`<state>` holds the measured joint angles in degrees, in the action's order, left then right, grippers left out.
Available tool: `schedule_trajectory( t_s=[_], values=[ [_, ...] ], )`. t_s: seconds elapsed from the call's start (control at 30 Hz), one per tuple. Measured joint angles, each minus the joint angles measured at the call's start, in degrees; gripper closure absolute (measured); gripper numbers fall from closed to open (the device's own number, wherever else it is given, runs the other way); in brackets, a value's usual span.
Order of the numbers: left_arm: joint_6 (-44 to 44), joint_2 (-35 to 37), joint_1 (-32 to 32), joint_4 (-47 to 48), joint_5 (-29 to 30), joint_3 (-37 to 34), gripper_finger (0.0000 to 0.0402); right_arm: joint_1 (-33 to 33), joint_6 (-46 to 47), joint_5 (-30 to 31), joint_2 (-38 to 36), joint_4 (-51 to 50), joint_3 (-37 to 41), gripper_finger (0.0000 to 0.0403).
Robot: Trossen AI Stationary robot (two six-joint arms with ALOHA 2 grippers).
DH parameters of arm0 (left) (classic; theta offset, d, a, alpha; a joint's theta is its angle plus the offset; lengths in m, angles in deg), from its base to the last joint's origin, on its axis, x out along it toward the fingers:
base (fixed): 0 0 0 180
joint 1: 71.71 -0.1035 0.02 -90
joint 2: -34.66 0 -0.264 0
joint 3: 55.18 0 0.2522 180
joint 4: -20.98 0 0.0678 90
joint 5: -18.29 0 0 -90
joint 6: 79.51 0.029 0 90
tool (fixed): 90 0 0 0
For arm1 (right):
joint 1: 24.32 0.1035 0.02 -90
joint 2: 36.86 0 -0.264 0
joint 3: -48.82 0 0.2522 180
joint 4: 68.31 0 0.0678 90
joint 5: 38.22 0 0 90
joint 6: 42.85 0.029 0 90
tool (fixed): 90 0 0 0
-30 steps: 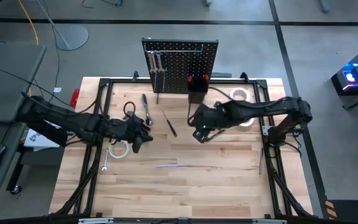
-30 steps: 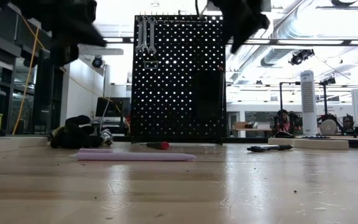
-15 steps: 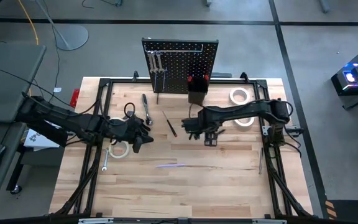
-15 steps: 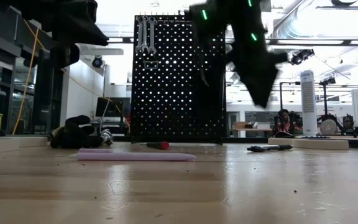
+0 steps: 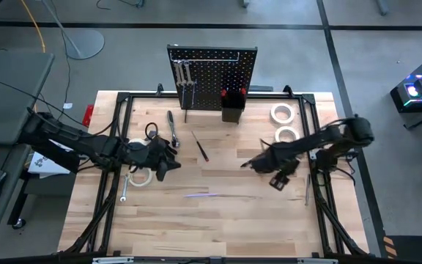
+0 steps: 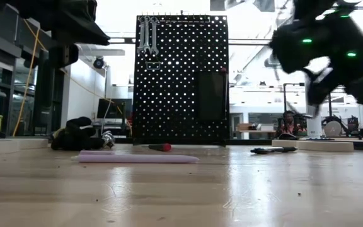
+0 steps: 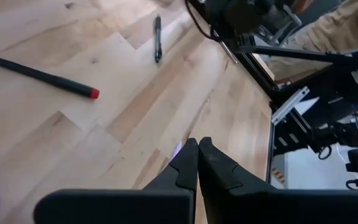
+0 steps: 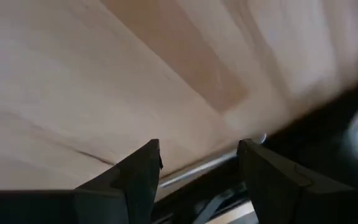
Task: Hang tools onto peg board
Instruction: Put the black pen into the black bin on the peg board
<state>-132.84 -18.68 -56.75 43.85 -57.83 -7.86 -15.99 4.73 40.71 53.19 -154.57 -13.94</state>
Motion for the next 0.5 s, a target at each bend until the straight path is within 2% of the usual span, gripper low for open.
schedule_trajectory(
  t_s=[0.1,0.2,0.33,0.5],
  values=[
    [0.0,0.0,-0.5,0.0,0.2,0.0,0.0401,2.7,11.7,-3.3,-4.9,1.0,5.3,0.0194],
    [-0.1,0.0,-0.8,0.0,0.2,0.0,0.0401,4.8,19.5,-5.6,-8.9,2.0,8.8,0.0194],
    [0.0,0.0,-0.8,0.1,0.8,0.0,0.0401,5.2,24.2,0.4,-12.1,7.2,7.6,0.0194],
    [0.0,0.0,-0.8,0.2,3.1,0.0,0.0401,0.5,32.5,8.2,-12.9,25.0,7.5,0.0194]
  ],
)
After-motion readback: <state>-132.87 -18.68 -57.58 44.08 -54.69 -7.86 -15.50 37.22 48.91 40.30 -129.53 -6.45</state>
